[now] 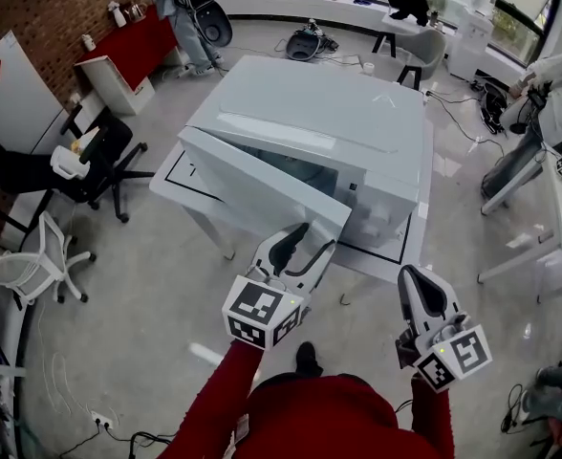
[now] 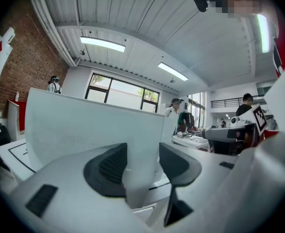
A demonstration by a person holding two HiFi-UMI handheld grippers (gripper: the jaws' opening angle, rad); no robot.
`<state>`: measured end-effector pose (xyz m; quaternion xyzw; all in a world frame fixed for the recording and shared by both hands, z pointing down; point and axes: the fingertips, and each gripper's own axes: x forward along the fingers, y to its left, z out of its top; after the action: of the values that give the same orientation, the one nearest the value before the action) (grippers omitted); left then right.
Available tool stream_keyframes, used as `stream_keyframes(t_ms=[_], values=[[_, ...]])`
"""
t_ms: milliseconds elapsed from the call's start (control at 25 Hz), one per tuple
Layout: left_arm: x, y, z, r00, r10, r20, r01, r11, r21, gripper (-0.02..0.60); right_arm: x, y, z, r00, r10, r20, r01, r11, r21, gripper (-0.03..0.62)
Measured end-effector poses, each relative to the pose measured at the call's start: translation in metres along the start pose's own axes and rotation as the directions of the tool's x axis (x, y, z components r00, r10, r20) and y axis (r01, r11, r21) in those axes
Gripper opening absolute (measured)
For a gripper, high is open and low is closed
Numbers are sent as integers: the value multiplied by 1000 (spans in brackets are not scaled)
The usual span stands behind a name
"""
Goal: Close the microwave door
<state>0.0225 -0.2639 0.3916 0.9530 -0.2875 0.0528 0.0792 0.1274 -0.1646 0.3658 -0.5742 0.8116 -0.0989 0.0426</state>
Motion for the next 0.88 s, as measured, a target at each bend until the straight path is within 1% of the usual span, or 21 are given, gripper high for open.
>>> stream_keyframes(t_ms=[320, 520, 720, 800, 880], values=[[19, 5, 5, 1000, -22, 3, 22, 1000, 21, 215, 2, -2, -7, 1000, -20, -20, 20, 1000, -3, 14], [29, 10, 6, 1000, -16, 1, 16, 1000, 7, 215, 6, 2, -10, 999, -16, -27, 16, 1000, 2, 15], [40, 15, 7, 1000, -2, -10, 2, 1000, 13, 213, 7, 2, -11, 999, -20, -29, 20, 1000, 3, 15], [40, 18, 8, 1000, 15, -10, -15, 1000, 13, 174, 8, 0, -10, 999, -20, -30, 20, 1000, 2, 15], [41, 19, 9, 1000, 30, -9, -30, 999, 11, 167, 9, -1, -10, 999, -16, -34, 17, 1000, 5, 15]])
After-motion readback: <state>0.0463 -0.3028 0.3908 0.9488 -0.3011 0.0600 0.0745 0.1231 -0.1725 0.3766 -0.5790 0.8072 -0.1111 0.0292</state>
